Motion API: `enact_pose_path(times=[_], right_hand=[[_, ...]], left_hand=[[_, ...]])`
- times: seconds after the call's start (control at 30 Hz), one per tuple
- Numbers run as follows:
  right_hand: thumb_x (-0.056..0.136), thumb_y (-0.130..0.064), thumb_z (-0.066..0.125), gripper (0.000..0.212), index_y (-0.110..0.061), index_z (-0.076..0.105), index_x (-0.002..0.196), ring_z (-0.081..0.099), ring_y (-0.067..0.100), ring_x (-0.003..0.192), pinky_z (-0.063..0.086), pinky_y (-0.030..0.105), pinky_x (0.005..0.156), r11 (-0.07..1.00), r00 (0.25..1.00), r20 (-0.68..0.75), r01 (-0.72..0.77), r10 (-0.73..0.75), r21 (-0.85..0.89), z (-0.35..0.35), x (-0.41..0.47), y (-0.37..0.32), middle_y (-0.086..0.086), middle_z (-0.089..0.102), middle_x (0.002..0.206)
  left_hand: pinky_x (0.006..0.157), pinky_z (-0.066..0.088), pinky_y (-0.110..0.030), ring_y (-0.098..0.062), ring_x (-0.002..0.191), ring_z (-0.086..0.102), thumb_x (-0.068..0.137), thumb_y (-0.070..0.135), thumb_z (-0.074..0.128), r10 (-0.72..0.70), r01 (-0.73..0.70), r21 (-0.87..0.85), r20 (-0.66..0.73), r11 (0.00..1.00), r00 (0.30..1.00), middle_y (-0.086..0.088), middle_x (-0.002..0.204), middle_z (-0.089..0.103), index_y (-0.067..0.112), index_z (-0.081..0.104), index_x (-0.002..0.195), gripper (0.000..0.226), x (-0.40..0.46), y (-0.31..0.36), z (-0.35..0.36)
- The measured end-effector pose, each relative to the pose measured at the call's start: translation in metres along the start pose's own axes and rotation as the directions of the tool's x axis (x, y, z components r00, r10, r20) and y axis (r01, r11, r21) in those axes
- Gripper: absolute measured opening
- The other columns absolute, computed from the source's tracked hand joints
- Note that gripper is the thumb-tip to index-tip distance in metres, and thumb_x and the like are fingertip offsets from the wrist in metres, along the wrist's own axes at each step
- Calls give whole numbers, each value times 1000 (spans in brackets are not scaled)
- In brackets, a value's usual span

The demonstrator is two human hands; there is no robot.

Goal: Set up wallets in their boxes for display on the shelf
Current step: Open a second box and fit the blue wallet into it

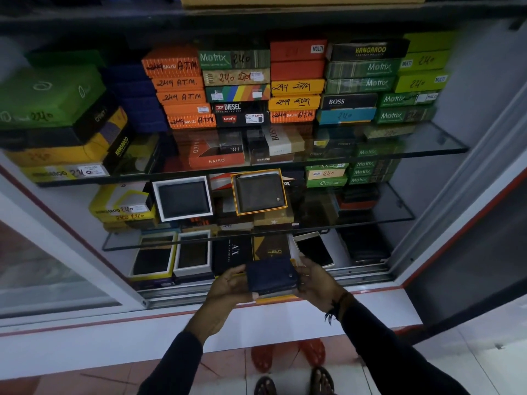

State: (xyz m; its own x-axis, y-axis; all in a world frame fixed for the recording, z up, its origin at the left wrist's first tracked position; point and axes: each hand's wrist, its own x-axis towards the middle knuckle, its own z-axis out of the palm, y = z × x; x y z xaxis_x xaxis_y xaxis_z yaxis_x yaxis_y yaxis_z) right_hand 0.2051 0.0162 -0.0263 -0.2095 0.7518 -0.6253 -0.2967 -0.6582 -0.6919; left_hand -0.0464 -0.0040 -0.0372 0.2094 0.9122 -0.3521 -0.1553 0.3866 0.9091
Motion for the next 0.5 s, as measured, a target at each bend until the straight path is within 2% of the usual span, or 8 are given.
enact_pose_path(times=[0.1, 0.17, 0.23, 0.3, 0.37, 0.43, 0.5], right_hand=[[86, -22, 75, 37, -1, 69, 117, 68, 26, 98, 56, 33, 80, 971, 995, -62, 58, -74, -233, -5, 8, -3, 19, 70, 119], [81, -12, 80, 36, 5, 70, 111, 69, 31, 101, 58, 41, 89, 945, 969, -198, 80, -149, -317, -2, 15, -6, 24, 70, 119], [76, -13, 83, 33, 5, 73, 102, 70, 33, 104, 57, 45, 96, 914, 920, -318, 94, -231, -394, -1, 22, -9, 21, 74, 111], [74, -18, 86, 33, 2, 76, 97, 71, 30, 102, 58, 38, 92, 864, 878, -376, 79, -296, -497, 1, 26, -11, 16, 76, 104], [74, -21, 86, 34, 2, 76, 97, 71, 29, 100, 57, 36, 89, 830, 863, -392, 53, -318, -556, 4, 28, -13, 15, 77, 102], [73, -12, 86, 36, 7, 74, 100, 71, 30, 97, 57, 43, 94, 852, 878, -363, 88, -310, -515, 2, 26, -17, 21, 75, 106], [67, -4, 87, 39, 10, 72, 100, 70, 29, 88, 57, 54, 93, 886, 922, -242, 177, -301, -429, -3, 19, -22, 27, 73, 105]], left_hand=[[73, 63, -29, -24, 94, 74, 64, -22, 82, -11, 22, 132, -87, 991, 996, -13, 112, 73, 16, 57, 131, 81, 6, 7, 17], [64, 60, -23, -10, 78, 73, 65, -24, 79, -3, 26, 222, -103, 975, 995, -6, 96, 70, 19, 60, 124, 76, 12, 12, 32], [57, 55, -15, 1, 67, 70, 66, -23, 78, -2, 27, 293, -86, 956, 996, 3, 87, 68, 17, 65, 116, 65, 20, 13, 43], [56, 52, -10, 0, 72, 67, 69, -18, 79, -4, 37, 332, -98, 943, 995, 8, 88, 67, 8, 66, 118, 57, 26, 12, 51], [55, 51, -8, -4, 80, 64, 73, -9, 82, 7, 42, 303, -160, 952, 987, 7, 89, 68, 11, 66, 117, 51, 31, 9, 55], [58, 52, -9, -13, 87, 67, 78, -9, 78, 48, 16, 253, -245, 967, 968, 4, 90, 69, 14, 68, 110, 40, 33, 5, 55], [62, 54, -11, -22, 97, 67, 77, -16, 74, 133, -33, 318, -298, 948, 945, 5, 93, 69, 15, 69, 99, 38, 33, -2, 51]])
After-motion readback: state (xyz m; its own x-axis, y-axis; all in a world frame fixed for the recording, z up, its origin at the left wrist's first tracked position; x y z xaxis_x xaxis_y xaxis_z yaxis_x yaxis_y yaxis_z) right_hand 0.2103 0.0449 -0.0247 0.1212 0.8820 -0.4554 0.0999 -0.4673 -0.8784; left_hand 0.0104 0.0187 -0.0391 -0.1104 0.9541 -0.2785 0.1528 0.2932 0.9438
